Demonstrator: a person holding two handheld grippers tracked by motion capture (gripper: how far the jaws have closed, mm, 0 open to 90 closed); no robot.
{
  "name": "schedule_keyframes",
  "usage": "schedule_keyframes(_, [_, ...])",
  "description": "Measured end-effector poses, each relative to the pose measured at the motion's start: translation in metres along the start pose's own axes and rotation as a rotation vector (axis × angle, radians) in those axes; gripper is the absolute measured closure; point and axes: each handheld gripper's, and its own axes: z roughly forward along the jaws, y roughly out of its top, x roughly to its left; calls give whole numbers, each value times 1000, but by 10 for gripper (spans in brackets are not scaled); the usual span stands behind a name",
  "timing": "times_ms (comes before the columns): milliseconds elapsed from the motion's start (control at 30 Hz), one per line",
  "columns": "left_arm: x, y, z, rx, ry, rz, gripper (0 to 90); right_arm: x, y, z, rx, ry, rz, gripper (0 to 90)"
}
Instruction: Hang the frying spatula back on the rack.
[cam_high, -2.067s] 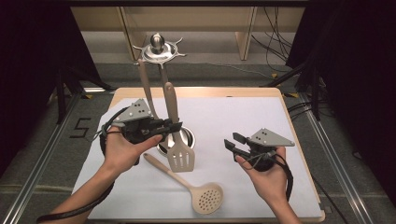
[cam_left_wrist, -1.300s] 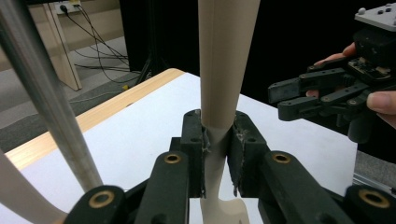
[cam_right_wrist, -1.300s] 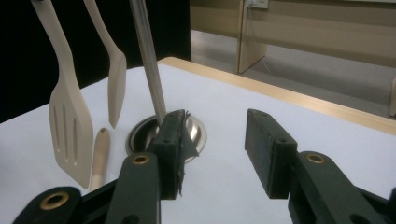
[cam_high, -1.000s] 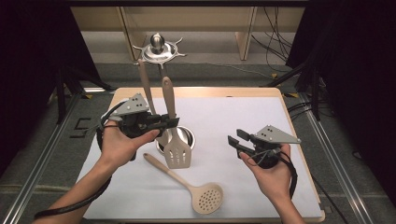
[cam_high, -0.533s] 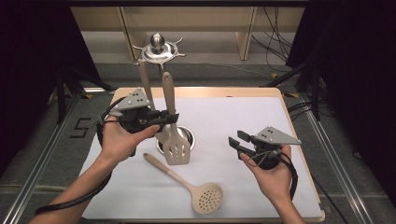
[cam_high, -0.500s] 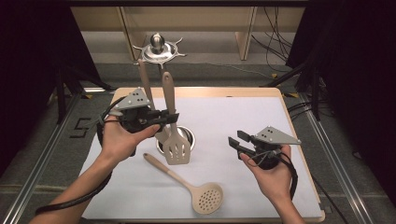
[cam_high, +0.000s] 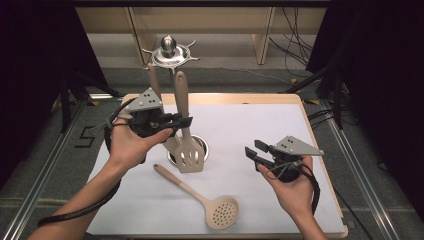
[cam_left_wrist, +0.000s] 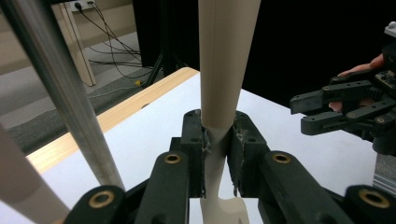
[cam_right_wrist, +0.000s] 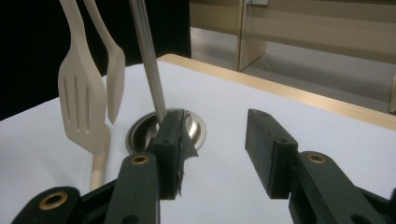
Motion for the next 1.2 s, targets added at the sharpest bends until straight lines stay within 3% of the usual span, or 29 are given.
schedule_keyframes(100, [1, -1, -1, -4, 11, -3, 768, -1, 0, 1, -7, 2, -14, 587])
schedule_keyframes(433, [9, -3, -4, -8, 32, -15, 769, 3, 0, 1, 1, -5, 25, 587])
schedule_keyframes(467, [16, -2, -7, 4, 152, 47, 769, 3, -1, 1, -16, -14, 20, 587])
schedule_keyframes(500, [16, -2, -7, 4, 152, 47, 768, 3, -1, 1, -16, -14, 20, 587])
schedule_keyframes(533, [14, -3, -3, 1, 54, -12, 768, 2, 0, 0, 0, -4, 7, 587])
schedule_keyframes(733, [19, -4, 0, 10, 68, -9, 768, -1, 0, 1, -6, 2, -12, 587])
schedule_keyframes(767, [18, -5, 2, 10, 48, -50, 768, 2, 0, 0, 4, -3, 22, 587])
schedule_keyframes(967, [20, -4, 3, 10, 57, -46, 768, -2, 0, -1, -13, -9, -18, 587])
schedule_keyframes(1100, [22, -4, 5, 12, 61, -45, 768, -2, 0, -1, -11, -12, -20, 587])
schedule_keyframes(1167, [23, -4, 5, 14, 67, -56, 768, 0, 0, -1, -3, -3, 5, 587])
schedule_keyframes(1200, [24, -3, 6, 16, 67, -42, 768, 0, 0, -1, -1, -2, 6, 587])
